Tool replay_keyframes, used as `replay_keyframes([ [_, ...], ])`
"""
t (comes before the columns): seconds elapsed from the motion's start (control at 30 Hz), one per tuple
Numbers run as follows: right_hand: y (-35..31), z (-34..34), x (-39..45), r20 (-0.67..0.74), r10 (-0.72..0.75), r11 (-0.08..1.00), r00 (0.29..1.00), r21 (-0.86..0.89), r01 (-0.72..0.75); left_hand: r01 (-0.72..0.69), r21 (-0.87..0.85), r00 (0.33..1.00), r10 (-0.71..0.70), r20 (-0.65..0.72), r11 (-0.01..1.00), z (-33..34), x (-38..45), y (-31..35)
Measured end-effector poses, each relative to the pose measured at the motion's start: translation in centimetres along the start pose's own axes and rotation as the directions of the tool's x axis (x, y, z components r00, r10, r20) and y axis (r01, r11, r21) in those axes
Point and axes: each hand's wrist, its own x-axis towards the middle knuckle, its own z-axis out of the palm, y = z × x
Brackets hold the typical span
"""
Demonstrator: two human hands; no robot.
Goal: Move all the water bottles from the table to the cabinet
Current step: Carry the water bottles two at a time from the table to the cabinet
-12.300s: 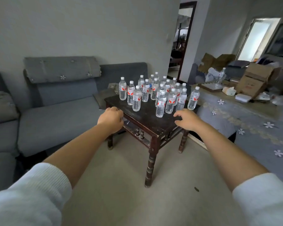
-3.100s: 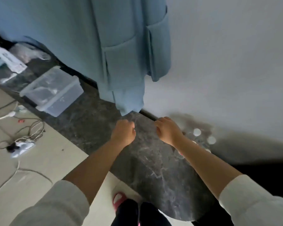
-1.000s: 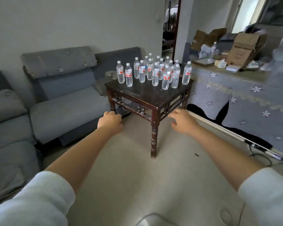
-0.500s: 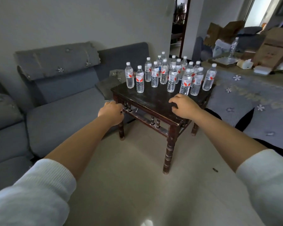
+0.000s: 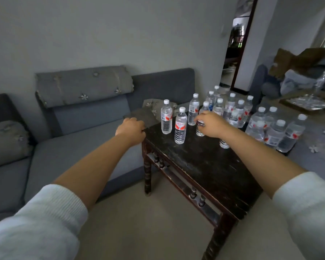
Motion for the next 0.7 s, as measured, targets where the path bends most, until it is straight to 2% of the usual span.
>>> replay_keyframes([
  [0.17, 1.4, 0.8, 10.1, 0.021, -0.001, 1.000, 1.000, 0.002, 0.001, 0.029, -0.009, 1.000, -0.029, 0.001, 1.000, 0.5, 8.3, -2.3],
  [0.37, 1.2, 4.4, 19.6, 0.048, 0.027, 1.000, 0.998, -0.017, -0.026, -0.014, 0.044, 0.998, 0.011, 0.069, 0.999, 2.5, 17.3, -6.7],
  [0.57, 1.2, 7.7, 26.9, 0.089, 0.259, 0.965, 0.962, 0.028, -0.262, -0.119, -0.022, 0.988, 0.121, 0.099, 0.993, 3.2, 27.0, -10.2],
  [0.7, 1.6, 10.3, 29.6, 0.025, 0.435, 0.897, 0.900, 0.075, -0.435, -0.208, -0.047, 0.969, 0.213, 0.129, 0.977, 4.6, 32.5, -11.1],
])
